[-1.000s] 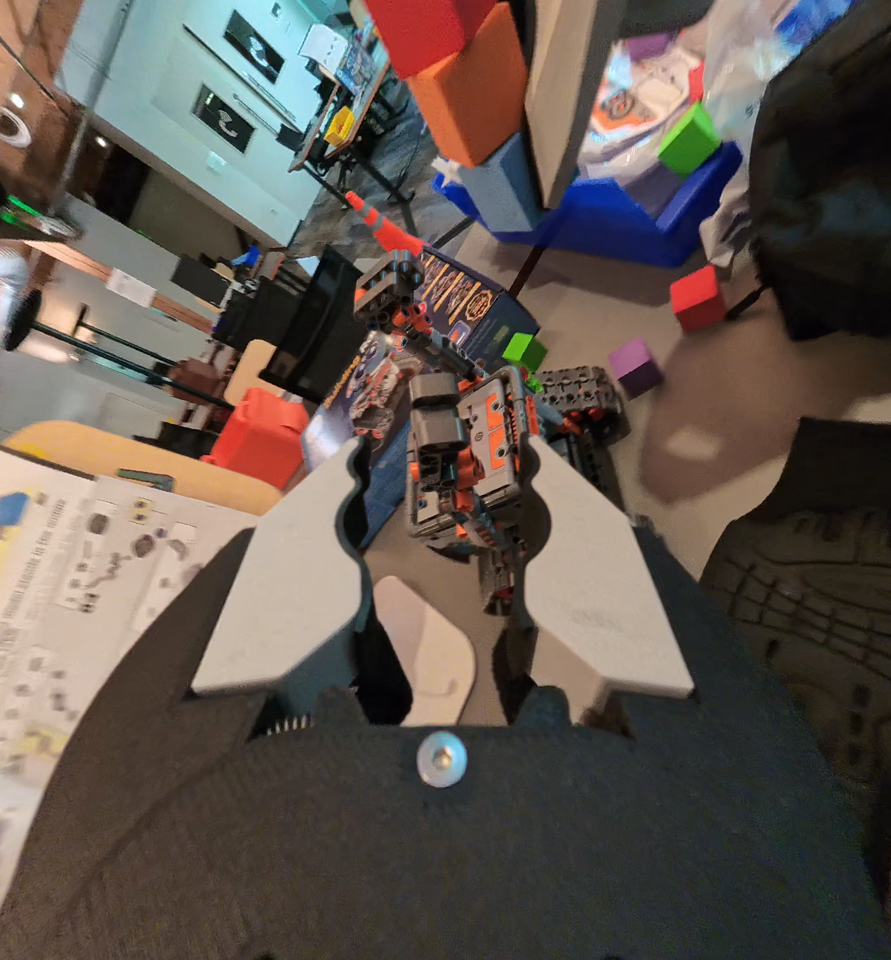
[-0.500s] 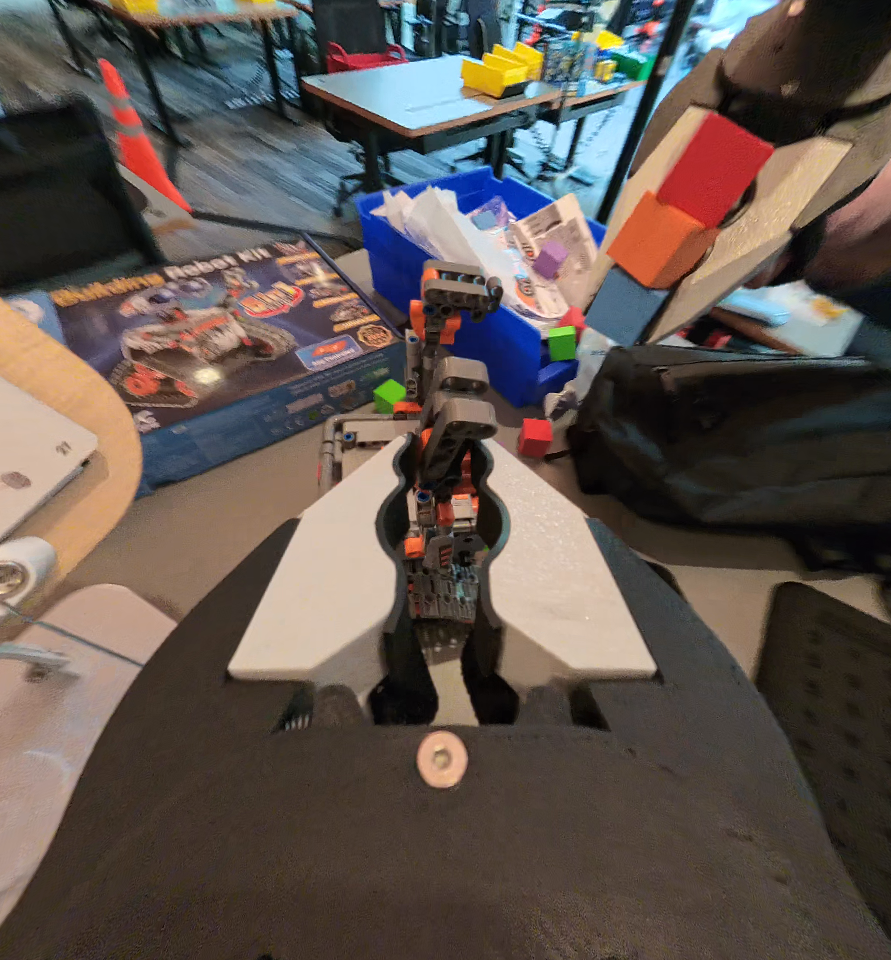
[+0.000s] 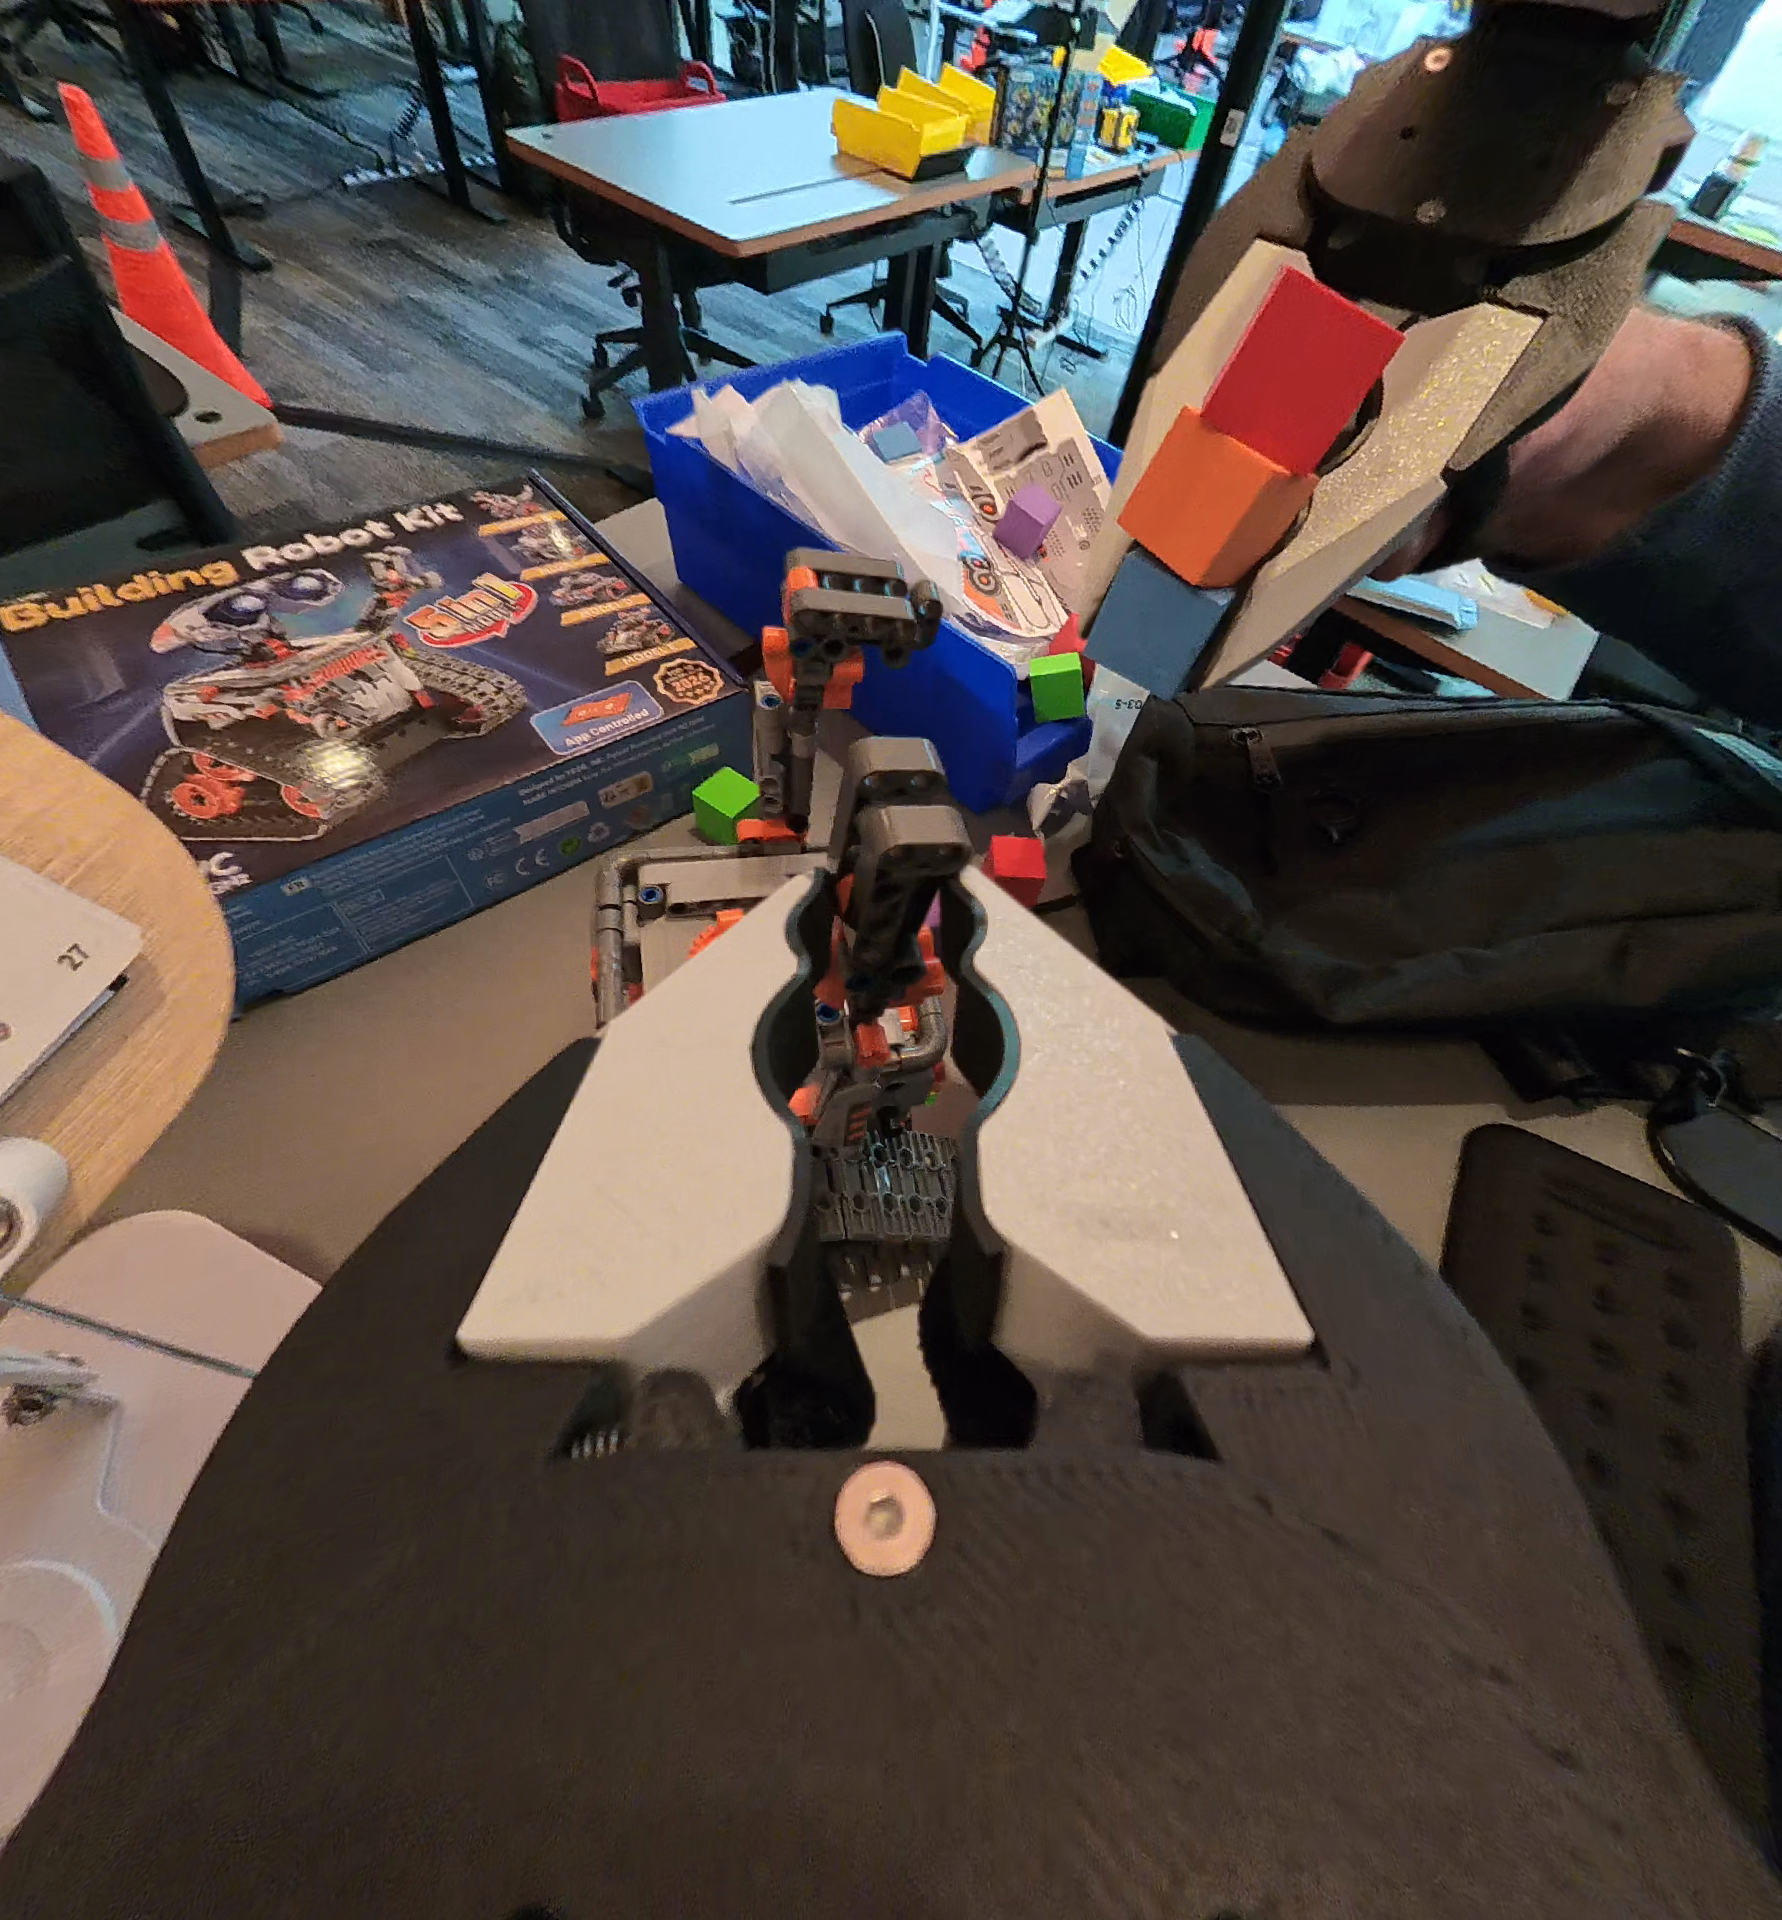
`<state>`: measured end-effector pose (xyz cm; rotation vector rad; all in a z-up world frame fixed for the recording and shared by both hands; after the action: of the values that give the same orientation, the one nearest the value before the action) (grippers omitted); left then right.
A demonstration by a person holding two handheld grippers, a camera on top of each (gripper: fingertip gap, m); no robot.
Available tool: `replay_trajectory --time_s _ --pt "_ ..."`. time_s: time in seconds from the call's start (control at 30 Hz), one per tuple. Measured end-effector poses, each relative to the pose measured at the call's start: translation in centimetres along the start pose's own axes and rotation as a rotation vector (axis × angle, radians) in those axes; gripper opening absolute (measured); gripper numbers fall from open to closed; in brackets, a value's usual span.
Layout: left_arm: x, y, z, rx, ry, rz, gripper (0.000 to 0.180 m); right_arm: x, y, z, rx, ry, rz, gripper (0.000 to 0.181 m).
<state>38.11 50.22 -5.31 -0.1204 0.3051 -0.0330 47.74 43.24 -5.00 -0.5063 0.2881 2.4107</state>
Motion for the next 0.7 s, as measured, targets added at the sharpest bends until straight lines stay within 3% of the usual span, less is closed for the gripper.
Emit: replay_trajectory --time_s 0.17,0.37,0.53,0.63,0.7 --pt "0.3 -0.4 0.0 0.027 0.035 -0.026 0.018 0.0 0.1 0.3 -0.003 -0.005 0.004 0.027" --pt "-0.9 -1.6 0.8 0.208 -0.036 0.097 0.050 -0.5 0.1 0.4 -0.005 -0.011 -0.001 0.027" --pt "0.3 -1.4 0.0 0.208 -0.029 0.181 0.043 -0.4 0.0 0.4 0.000 -0.017 0.003 0.027" --pt "0.7 -1.2 0.6 0.110 -0.140 0.141 0.020 -0.2 0.0 0.6 0.000 -0.023 0.008 0.027" --pt "0.6 -0.8 0.6 0.061 -0.172 0.117 0.019 -0.1 0.1 0.8 0.000 -0.028 0.011 0.027"
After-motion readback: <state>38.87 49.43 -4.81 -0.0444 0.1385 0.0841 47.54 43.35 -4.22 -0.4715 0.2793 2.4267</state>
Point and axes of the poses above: each gripper's, where its closed fingertips meet, x out along the fingers, z out of its top, y = z × x across the jaws, the point moved 2 cm from there along -x, back along the fingers, and after that the axes turned 6 degrees about -y, right-handed, at the moved point
